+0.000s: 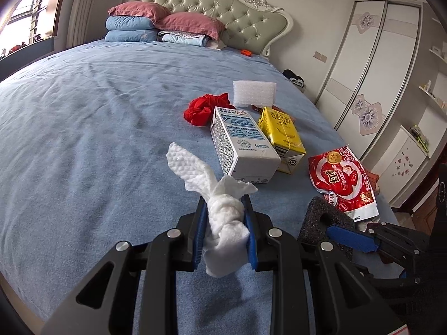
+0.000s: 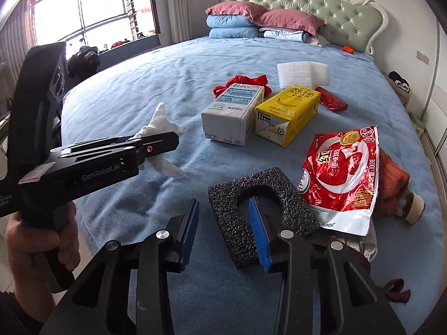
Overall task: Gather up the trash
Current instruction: 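Grasp the white crumpled tissue with the left tool while the right tool grasps the black foam square, then carry tissue and foam to the yellow bin and open both tools over it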
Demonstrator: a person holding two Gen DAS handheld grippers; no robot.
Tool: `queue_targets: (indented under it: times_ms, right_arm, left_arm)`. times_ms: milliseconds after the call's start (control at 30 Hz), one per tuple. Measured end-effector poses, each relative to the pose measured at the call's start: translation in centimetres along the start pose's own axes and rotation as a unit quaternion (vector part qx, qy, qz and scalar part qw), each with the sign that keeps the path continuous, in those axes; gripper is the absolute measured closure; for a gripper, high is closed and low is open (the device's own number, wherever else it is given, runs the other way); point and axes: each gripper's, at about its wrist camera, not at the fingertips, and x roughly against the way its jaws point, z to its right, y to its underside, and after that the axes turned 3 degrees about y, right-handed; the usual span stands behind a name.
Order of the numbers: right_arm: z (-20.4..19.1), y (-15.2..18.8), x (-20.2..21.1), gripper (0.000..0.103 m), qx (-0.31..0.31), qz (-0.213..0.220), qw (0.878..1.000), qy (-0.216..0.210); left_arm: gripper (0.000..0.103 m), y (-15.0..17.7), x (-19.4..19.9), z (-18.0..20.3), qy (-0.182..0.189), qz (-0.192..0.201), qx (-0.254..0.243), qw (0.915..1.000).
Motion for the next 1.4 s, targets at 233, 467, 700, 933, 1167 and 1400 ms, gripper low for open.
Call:
queue_targets:
  times_ms: [233,467,700,933,1167,1400]
  right_arm:
    - [0.5,0.0,-0.2,0.081,0.002,0.007,1.000,-0.002]
    - [1.2,-0.7,4.5,0.081,-0.020,0.085,0.996,-0.035]
    - [4.2,-0.4,10.2,0.081,-0.038,0.151,0.988,-0.011]
    - [11.8,2.7,14.5,0.081,-0.104,0.184,0.976,0.049]
    - [20.0,7.7,18.7,0.081,-0.176,0.201,0.955,0.127]
    - [28.3,15.1,21.2,0.081,-0.277,0.191,0.922,0.192]
  left_arm:
    - [0.078,-0.2,0.6,1.1,0.006,0.005,-0.013,0.9999]
    - [0.078,-0.9,2.0,2.2,0.020,0.020,-0.018,0.9994]
    - [0.078,-1.9,2.8,7.5,0.058,0.027,-0.056,0.9964]
    - [0.077,-2.2,0.4,16.4,0.122,0.007,-0.101,0.9873]
    - [0.077,-1.1,-4.0,27.1,0.189,-0.037,-0.159,0.9683]
    - [0.077,2.2,-9.3,38.2,0.246,-0.102,-0.193,0.9442]
